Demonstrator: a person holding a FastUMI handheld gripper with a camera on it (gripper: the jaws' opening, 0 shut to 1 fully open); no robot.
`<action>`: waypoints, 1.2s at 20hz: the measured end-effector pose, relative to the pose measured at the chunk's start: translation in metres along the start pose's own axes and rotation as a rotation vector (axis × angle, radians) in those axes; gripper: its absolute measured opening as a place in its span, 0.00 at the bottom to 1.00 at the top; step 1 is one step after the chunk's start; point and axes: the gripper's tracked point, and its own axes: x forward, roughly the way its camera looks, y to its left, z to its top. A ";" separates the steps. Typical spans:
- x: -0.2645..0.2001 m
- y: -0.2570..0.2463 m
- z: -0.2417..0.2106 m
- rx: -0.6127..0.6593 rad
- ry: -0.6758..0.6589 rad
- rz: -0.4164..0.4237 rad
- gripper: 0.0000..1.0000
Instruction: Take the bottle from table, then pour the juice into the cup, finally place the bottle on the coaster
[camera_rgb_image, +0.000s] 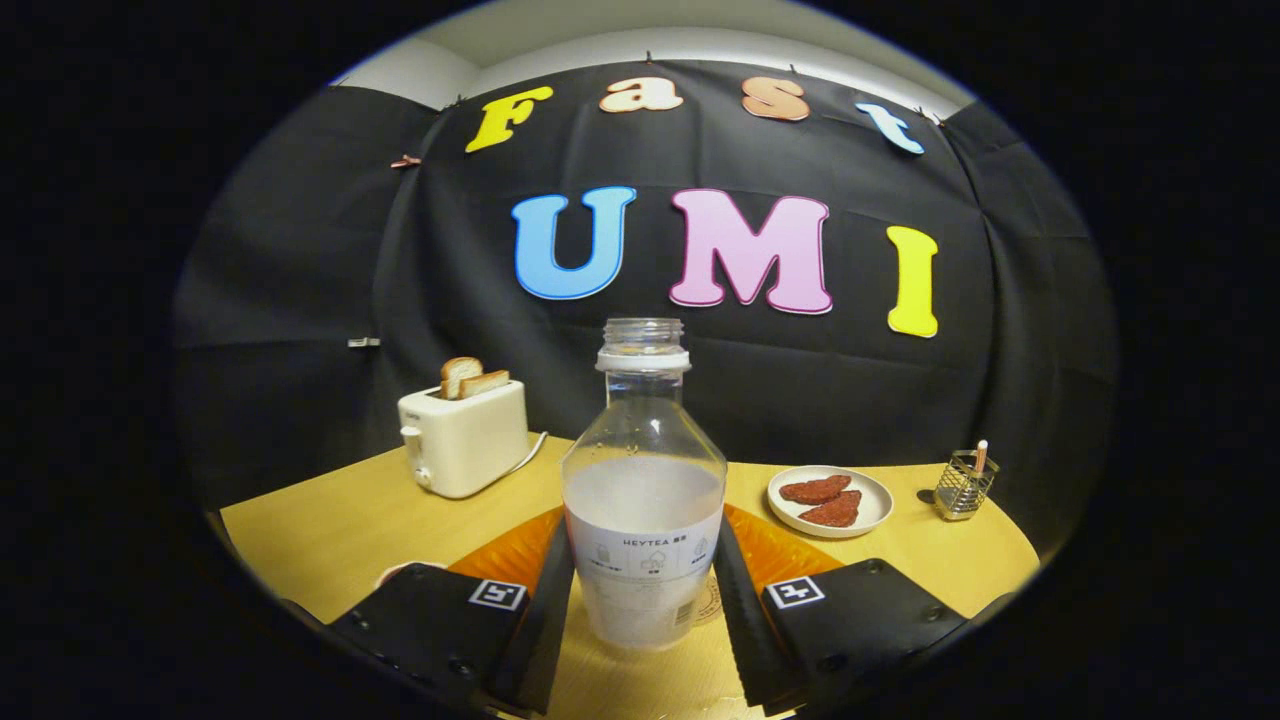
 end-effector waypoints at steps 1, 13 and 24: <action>0.009 -0.007 -0.004 0.003 0.000 -0.017 0.72; 0.076 -0.035 -0.055 0.007 -0.008 -0.110 0.72; 0.088 -0.037 -0.078 0.025 0.016 -0.136 0.74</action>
